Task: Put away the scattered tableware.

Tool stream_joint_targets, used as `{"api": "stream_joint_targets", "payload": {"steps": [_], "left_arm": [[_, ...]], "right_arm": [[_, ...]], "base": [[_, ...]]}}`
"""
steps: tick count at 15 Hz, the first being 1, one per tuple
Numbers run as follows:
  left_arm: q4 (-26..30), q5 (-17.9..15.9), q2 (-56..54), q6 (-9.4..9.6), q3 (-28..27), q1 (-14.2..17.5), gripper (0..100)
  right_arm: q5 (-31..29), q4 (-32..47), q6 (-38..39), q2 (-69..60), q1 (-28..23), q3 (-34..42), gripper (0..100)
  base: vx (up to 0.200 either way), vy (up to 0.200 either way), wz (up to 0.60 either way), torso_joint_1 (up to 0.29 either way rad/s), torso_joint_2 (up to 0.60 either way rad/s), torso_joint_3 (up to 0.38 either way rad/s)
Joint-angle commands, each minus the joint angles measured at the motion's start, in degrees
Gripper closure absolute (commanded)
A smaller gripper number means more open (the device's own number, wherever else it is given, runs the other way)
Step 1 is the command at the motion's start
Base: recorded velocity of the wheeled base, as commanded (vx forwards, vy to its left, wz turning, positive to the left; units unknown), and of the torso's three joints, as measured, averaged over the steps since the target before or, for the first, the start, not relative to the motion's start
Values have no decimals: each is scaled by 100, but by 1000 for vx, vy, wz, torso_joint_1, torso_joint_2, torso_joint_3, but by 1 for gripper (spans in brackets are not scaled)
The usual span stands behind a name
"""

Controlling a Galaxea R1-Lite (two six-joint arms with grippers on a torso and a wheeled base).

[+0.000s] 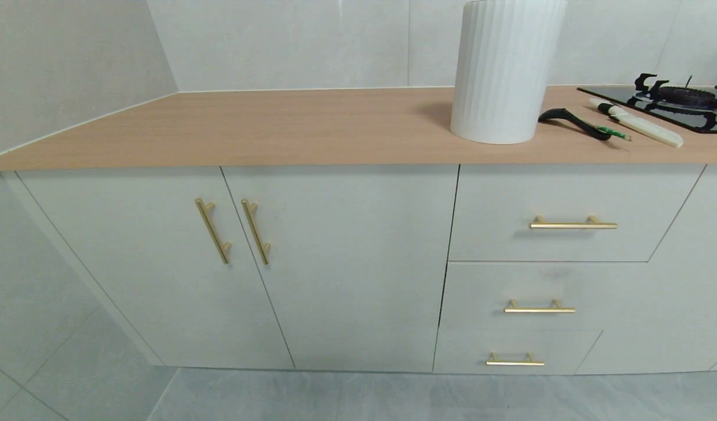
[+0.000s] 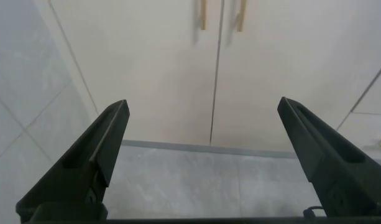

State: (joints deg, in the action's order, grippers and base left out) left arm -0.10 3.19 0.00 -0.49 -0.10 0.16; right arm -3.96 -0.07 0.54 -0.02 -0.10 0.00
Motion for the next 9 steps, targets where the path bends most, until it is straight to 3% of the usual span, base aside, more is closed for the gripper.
{"api": "stream_joint_targets", "payload": {"steps": [1, 8, 9], "left_arm": [[1, 6, 9, -4, 1, 2, 0], [1, 6, 9, -4, 1, 2, 0], [1, 6, 9, -4, 1, 2, 0]], "right_arm": [[1, -1, -1, 11, 1, 0, 0], [1, -1, -1, 11, 1, 0, 0], [1, -1, -1, 11, 1, 0, 0]], "base": [[0, 0, 0, 0, 0, 0], [0, 0, 0, 0, 0, 0], [200, 0, 0, -2, 2, 2]]}}
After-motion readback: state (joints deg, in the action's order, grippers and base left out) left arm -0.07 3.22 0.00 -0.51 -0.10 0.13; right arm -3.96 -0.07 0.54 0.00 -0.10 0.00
